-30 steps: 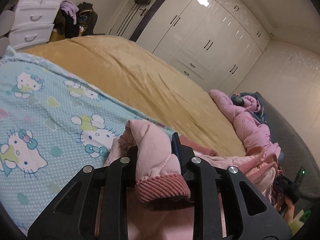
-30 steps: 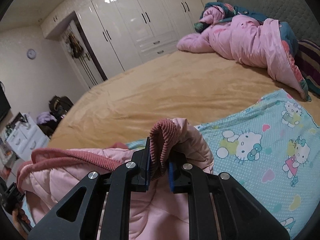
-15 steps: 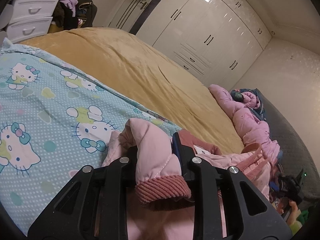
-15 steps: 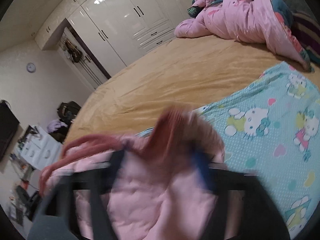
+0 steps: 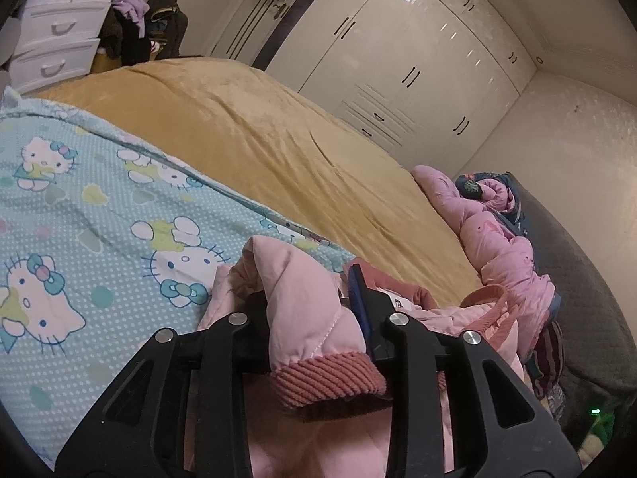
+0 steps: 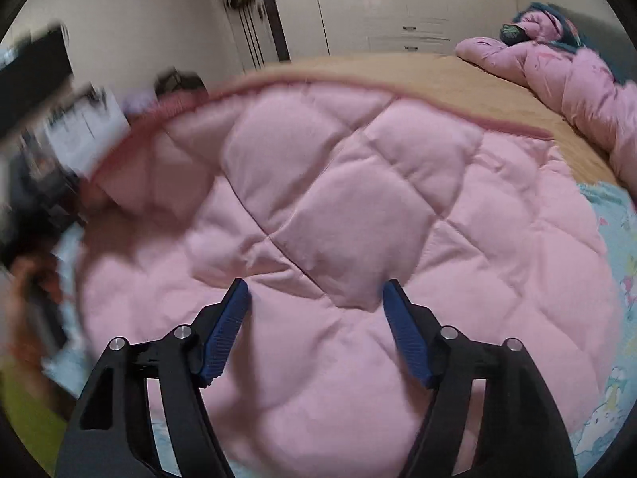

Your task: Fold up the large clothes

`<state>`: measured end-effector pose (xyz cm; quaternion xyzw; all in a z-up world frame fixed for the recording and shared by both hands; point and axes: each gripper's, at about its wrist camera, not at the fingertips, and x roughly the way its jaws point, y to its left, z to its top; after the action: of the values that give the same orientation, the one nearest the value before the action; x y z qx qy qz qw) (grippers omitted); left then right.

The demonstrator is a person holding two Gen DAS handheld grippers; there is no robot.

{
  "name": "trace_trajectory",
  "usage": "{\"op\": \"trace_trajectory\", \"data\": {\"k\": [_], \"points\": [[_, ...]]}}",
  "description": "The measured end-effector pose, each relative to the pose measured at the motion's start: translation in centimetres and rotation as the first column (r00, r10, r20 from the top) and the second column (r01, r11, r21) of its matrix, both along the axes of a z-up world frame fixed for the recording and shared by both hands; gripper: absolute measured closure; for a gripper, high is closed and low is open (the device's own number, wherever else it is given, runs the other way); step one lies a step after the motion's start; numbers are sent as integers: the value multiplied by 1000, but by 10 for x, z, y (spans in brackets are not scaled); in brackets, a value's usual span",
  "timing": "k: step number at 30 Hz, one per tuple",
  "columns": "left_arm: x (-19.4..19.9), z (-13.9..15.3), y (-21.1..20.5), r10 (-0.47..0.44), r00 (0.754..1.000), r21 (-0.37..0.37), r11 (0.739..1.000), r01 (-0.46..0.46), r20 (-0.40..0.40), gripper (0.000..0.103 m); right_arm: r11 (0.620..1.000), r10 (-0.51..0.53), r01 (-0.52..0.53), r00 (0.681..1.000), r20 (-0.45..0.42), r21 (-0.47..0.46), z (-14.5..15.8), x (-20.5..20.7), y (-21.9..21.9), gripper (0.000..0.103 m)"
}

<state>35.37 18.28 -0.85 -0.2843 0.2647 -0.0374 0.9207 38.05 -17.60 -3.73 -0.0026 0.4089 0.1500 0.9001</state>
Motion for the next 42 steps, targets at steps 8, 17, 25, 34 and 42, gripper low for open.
{"op": "trace_trajectory", "data": {"k": [8,17,25,34,42], "points": [[-10,28,-11,-38,996,48,998,34,75,46,996,-68,71,996,-55,62,-25,34,2,28],[-37,49,22,130,983,155,977,-149,128,35,991,-71,73,997,-17,108,-27,31,-1,28],[11,-35,40,30,985,79,997,-17,-169,32,954,-104,91,994,31,284,17,20,-75,27],[19,-54,20,-34,970,127,990,66,-241,23,945,-316,315,949,-8,93,16,45,-192,17],[26,-54,12,-15,969,195,979,64,-246,24,970,-242,242,970,-33,-4,-12,75,-184,28]]}}
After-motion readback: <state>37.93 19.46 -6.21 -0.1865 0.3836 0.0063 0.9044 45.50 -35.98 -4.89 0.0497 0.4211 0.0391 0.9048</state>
